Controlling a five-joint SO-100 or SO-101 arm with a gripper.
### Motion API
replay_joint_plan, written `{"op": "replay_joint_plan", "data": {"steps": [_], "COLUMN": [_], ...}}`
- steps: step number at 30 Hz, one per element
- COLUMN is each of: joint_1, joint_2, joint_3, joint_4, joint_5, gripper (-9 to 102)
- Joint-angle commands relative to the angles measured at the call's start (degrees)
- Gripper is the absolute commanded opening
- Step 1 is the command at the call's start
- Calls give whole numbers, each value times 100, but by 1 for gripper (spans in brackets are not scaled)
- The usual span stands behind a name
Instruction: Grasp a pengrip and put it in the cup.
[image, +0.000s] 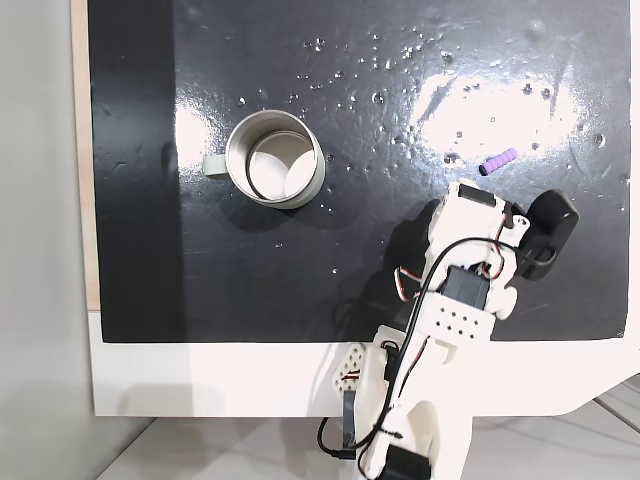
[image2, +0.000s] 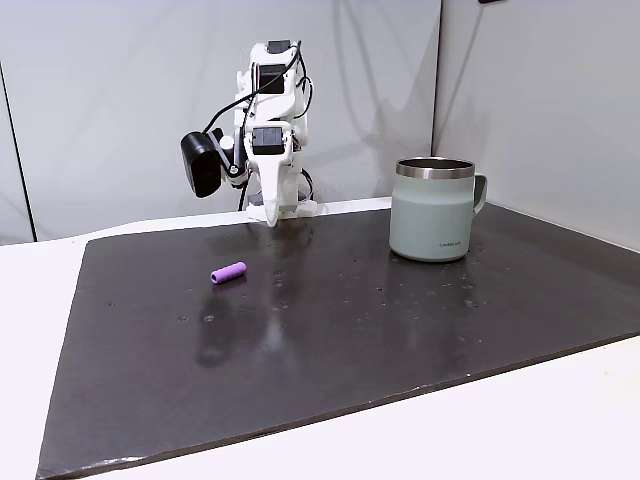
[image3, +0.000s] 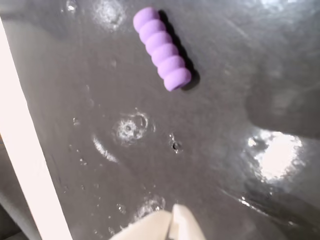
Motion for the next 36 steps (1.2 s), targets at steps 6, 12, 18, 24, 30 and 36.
{"op": "replay_joint_plan", "data": {"steps": [6, 12, 18, 24, 30, 36], "joint_1": [62, 88, 176, 369, 519, 650], "joint_2": [-1450, -1863, -1881, -2039, -2347, -2663], "joint_3": [-1371, -1819, -2145, -2496, -2751, -3393], "joint_4": [-149, 229, 721, 1020, 1143, 1802], "joint_5": [-9, -176, -826, -1512, -2162, -2496], "gripper": [0, 0, 0, 0, 13, 21]}}
